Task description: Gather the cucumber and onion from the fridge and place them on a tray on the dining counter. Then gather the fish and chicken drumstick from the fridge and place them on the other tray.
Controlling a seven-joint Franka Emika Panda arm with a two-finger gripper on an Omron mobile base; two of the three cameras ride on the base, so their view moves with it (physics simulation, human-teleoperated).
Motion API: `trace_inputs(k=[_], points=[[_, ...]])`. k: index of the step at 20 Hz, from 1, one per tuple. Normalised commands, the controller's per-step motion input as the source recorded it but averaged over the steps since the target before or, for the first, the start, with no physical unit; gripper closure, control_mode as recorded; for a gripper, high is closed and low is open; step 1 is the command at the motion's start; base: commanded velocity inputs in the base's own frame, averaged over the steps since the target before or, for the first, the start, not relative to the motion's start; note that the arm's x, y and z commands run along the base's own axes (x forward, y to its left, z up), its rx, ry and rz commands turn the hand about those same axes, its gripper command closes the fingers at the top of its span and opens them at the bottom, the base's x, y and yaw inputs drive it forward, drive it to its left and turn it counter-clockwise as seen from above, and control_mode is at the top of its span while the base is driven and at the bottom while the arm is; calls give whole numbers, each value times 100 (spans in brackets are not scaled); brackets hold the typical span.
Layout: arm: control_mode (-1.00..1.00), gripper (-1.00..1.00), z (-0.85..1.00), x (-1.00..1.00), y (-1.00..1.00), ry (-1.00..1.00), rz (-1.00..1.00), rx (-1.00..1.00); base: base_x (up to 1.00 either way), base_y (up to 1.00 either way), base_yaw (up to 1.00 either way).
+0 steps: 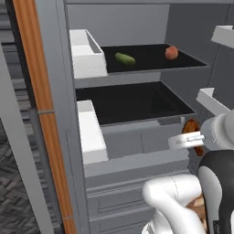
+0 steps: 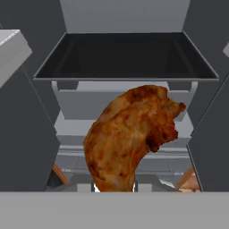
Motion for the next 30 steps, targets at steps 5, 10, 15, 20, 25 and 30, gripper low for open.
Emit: trace_inputs(k=[5,10,15,20,25,30], points=[[100,100,0,0,0,0,0,0,-80,33,7],[100,100,0,0,0,0,0,0,-76,61,15],[100,100,0,0,0,0,0,0,-74,69,19],[100,100,0,0,0,0,0,0,-76,64,19],[100,100,0,0,0,0,0,0,-72,62,22],[100,100,0,0,0,0,0,0,-46,69,35]])
